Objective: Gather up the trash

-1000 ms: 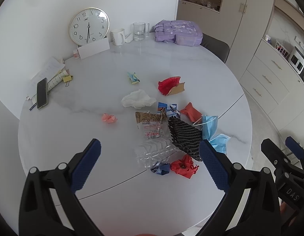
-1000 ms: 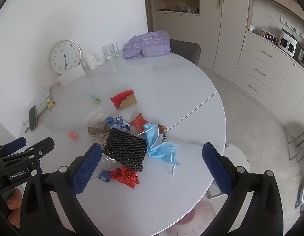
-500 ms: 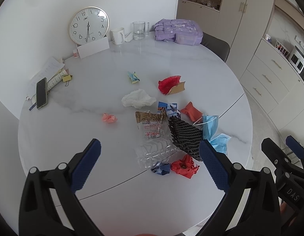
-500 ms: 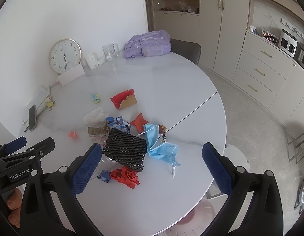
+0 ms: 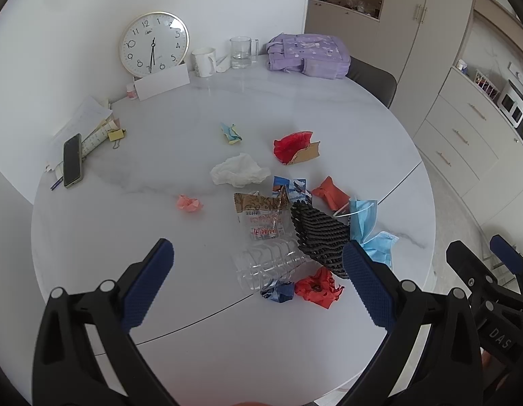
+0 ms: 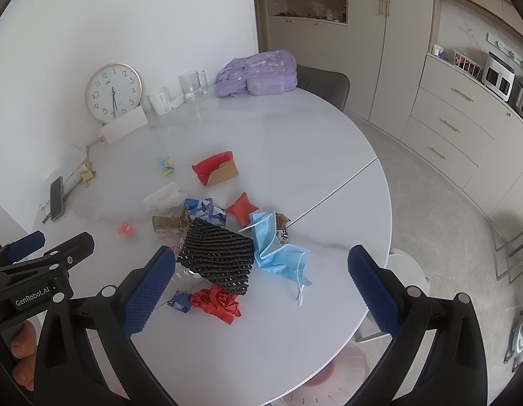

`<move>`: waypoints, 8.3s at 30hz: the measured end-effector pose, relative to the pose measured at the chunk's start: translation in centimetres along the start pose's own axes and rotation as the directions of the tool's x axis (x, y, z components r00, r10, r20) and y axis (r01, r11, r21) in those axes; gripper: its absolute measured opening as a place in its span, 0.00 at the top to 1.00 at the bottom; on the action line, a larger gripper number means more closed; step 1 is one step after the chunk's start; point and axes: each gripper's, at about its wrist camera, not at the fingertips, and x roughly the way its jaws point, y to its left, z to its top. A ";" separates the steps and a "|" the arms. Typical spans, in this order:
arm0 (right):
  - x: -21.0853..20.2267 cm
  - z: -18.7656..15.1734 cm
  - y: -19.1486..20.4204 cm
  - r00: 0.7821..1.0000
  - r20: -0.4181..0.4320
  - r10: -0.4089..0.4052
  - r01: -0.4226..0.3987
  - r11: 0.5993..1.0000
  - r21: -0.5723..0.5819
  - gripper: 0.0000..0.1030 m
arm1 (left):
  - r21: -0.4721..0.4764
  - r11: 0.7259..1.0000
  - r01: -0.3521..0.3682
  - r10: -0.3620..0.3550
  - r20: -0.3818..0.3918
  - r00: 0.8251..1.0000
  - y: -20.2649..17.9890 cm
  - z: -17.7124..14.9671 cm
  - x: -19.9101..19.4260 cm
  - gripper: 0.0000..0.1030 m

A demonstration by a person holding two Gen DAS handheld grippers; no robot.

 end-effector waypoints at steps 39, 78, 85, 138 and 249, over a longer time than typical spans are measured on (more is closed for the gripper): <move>0.8 -1.1 -0.6 1.000 -0.006 0.012 -0.012 1.000 -0.008 0.02 | 0.083 0.993 0.079 -0.080 0.007 0.997 1.6 -0.4 1.7 0.07; 11.4 -7.8 11.5 0.924 -0.264 0.278 -0.126 0.870 0.478 0.02 | 0.651 0.676 0.346 -0.223 -0.267 0.938 13.3 2.4 27.1 0.59; 16.2 -7.4 12.1 0.902 -0.214 0.376 -0.089 0.646 0.758 0.02 | 0.587 0.721 0.368 -0.275 -0.245 0.930 14.2 2.0 26.3 0.63; -2.3 -22.6 -16.6 0.943 -0.077 0.324 -0.120 0.545 0.830 0.39 | 0.668 0.513 0.539 -0.488 -0.289 0.824 -9.7 -10.4 2.6 0.61; 15.3 -13.4 -1.5 0.915 -0.295 0.273 -0.190 0.941 0.282 0.87 | 0.348 0.871 0.347 -0.221 -0.354 0.909 -2.3 -9.5 19.7 0.43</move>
